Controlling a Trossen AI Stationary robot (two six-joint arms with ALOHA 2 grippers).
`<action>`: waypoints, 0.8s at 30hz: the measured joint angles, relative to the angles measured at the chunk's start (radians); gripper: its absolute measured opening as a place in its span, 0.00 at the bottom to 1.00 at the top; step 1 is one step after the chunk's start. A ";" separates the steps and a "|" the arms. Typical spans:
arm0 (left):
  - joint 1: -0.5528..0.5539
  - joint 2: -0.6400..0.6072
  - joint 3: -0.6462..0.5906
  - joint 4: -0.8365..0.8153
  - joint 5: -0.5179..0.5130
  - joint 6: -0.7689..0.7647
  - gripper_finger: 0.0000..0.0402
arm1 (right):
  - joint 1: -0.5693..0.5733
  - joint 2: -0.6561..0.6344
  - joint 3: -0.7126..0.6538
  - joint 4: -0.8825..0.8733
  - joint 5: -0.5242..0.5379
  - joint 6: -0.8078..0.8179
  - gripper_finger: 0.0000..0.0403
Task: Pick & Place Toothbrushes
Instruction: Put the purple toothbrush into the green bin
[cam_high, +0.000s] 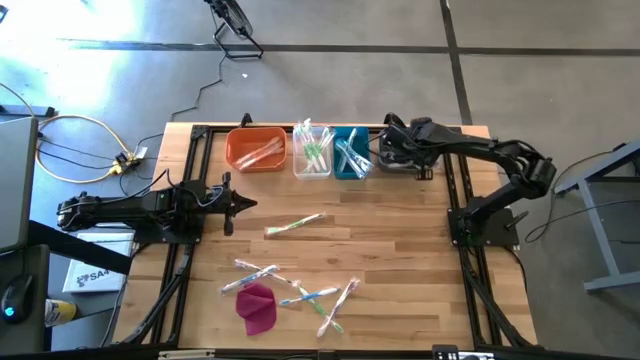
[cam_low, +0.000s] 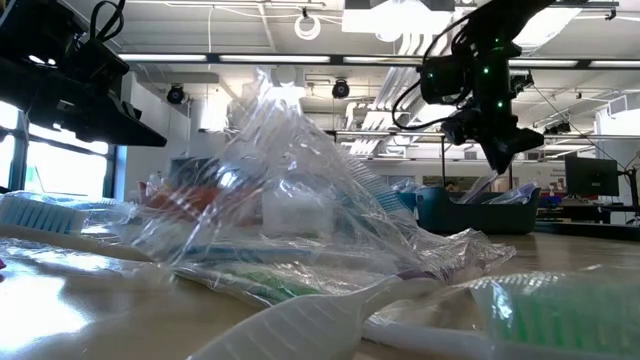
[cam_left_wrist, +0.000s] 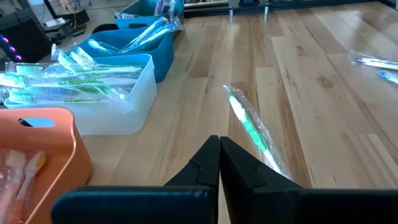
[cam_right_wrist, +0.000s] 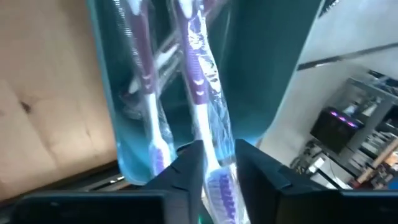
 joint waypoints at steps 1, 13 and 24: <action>0.000 0.000 0.000 0.000 0.000 0.000 0.01 | 0.000 0.000 0.000 0.004 0.011 0.003 0.23; 0.000 0.000 0.000 0.000 -0.002 0.000 0.01 | 0.069 -0.004 0.000 0.047 0.420 0.056 0.31; 0.000 0.000 0.000 -0.001 -0.002 0.000 0.01 | 0.237 -0.004 0.000 0.049 0.190 0.305 0.23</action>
